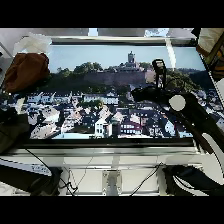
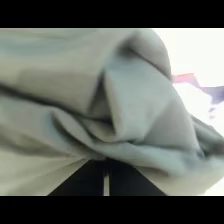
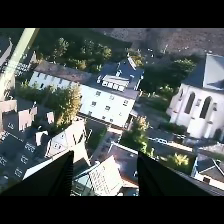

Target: Fold the shirts.

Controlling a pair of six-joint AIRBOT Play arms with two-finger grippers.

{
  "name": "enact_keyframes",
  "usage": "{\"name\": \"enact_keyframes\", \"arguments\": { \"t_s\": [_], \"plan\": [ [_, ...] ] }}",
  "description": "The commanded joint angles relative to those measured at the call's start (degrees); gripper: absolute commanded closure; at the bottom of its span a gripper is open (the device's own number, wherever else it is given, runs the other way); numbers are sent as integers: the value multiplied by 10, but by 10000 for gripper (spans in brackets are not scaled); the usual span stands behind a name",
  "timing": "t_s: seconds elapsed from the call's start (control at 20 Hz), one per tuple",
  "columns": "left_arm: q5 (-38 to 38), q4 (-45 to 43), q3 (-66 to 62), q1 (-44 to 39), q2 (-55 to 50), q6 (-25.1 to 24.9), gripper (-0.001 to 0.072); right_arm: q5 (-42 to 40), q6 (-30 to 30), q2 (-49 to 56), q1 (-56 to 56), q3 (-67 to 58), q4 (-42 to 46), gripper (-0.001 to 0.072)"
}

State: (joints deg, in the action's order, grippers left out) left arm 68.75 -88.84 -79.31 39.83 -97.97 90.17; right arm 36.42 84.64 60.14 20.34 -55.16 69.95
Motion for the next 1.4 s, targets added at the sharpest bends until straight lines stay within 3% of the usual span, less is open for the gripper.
{"name": "enact_keyframes", "arguments": {
  "t_s": [0.0,0.15,0.25,0.3,0.35,0.4,0.65,0.85,0.9,0.95,1.0,1.05,1.15,1.2,1.35],
  "plan": [
    [1,277,0,-23,-1,-98,696,-8,0,0,0,0,1,276],
    [36,512,0,-108,-1,-200,696,-17,0,0,0,0,4,276],
    [28,581,0,-202,-1,-217,697,-19,0,0,0,0,15,277],
    [14,592,0,-259,-1,-218,697,-20,0,0,0,0,26,334],
    [-4,592,0,-316,-1,-221,697,-23,0,0,0,0,40,440],
    [-31,593,0,-376,-1,-221,697,-27,0,0,0,0,59,487],
    [-178,593,-28,-635,-2,-211,697,-32,0,0,0,0,132,487],
    [-246,592,-75,-732,-18,-203,695,-40,0,-9,0,-1,194,487],
    [-274,592,-82,-738,-18,-203,605,-38,1,-14,0,-1,214,486],
    [-299,587,-93,-735,-18,-199,283,-27,2,-20,-2,-1,232,478],
    [-316,580,-106,-725,-18,-179,35,-7,15,-22,-9,-1,241,477],
    [-319,569,-121,-707,-18,-155,11,26,33,-21,-26,0,241,435],
    [-289,557,-150,-659,-18,-122,12,76,75,-17,-79,15,212,250],
    [-268,558,-162,-635,-18,-106,12,71,77,-14,-111,37,157,215],
    [-197,558,-178,-570,-18,-86,13,30,35,18,-175,116,-53,215]
  ]
}}
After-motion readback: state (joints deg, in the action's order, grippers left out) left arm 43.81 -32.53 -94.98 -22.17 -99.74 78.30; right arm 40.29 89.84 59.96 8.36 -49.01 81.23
